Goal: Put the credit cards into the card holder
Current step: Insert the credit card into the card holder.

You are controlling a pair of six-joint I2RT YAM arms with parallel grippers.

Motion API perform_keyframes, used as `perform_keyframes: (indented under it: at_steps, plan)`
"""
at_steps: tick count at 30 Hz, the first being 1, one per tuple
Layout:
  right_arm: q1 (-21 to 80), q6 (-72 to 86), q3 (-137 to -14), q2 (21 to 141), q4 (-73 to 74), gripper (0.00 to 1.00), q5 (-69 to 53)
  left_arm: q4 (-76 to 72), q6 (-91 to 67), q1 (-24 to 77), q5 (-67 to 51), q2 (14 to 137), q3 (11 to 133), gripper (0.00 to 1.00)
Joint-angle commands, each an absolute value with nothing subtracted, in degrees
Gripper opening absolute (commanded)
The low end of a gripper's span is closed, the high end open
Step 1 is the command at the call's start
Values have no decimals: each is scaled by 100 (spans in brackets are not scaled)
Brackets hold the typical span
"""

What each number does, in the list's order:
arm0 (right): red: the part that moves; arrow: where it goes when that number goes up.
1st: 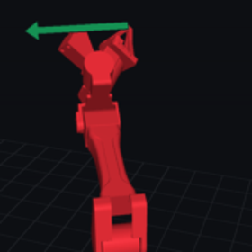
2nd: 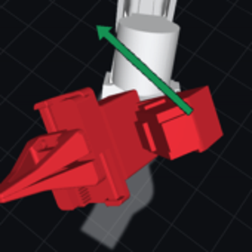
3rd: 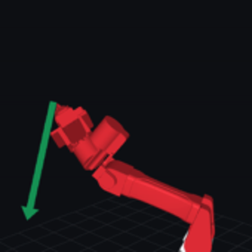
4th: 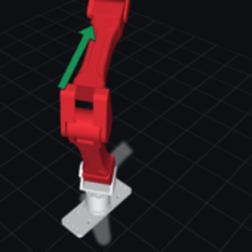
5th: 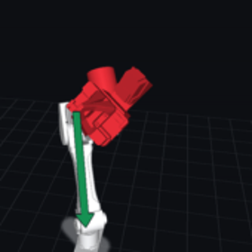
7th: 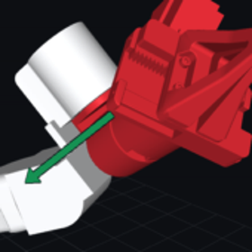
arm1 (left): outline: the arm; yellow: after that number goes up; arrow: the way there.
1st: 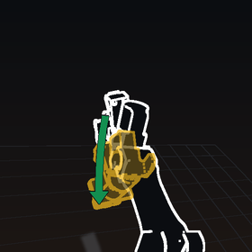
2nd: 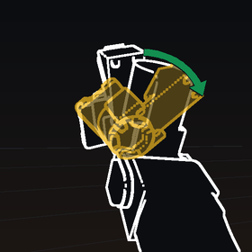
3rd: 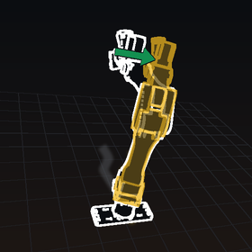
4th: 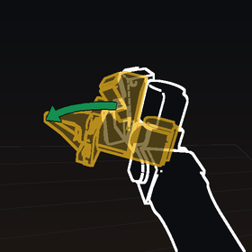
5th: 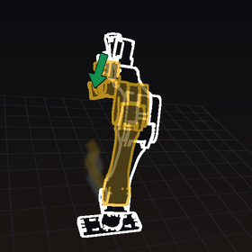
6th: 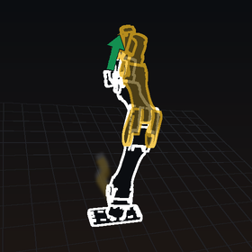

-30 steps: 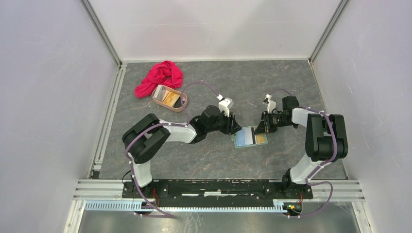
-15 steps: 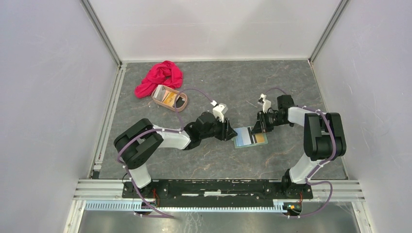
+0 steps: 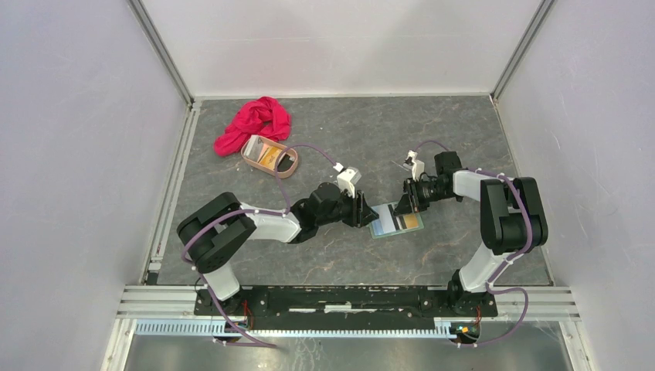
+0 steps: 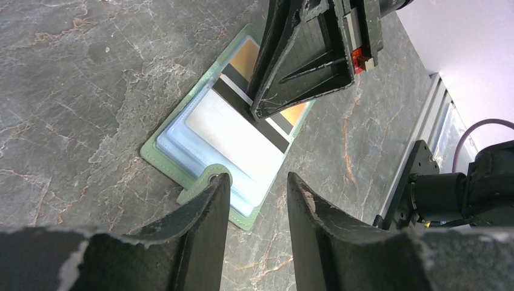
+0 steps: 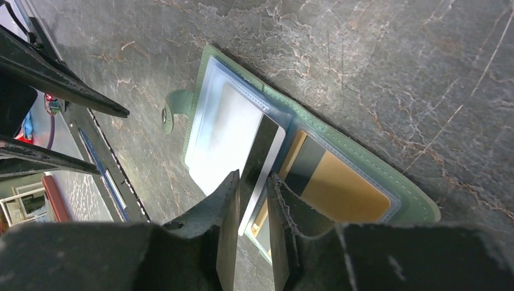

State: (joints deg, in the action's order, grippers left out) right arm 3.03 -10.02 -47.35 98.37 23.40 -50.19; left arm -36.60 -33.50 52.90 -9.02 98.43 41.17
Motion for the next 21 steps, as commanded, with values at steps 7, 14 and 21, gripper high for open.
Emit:
perform_keyframes:
  at_steps: [7,14,21]
  plan:
    - [554,-1323,-4799,9755,2397,37,-5407,-4026,-3621,5359,-742,9466,4003,46]
    - [857,-1399,-4751,9450,2345,41,-4941,-4055,-3703,5409,-612,9378,3873,46]
    - [1318,-1625,-4691,9147,2375,43,-4506,-4100,-3799,5423,-455,9215,3682,46]
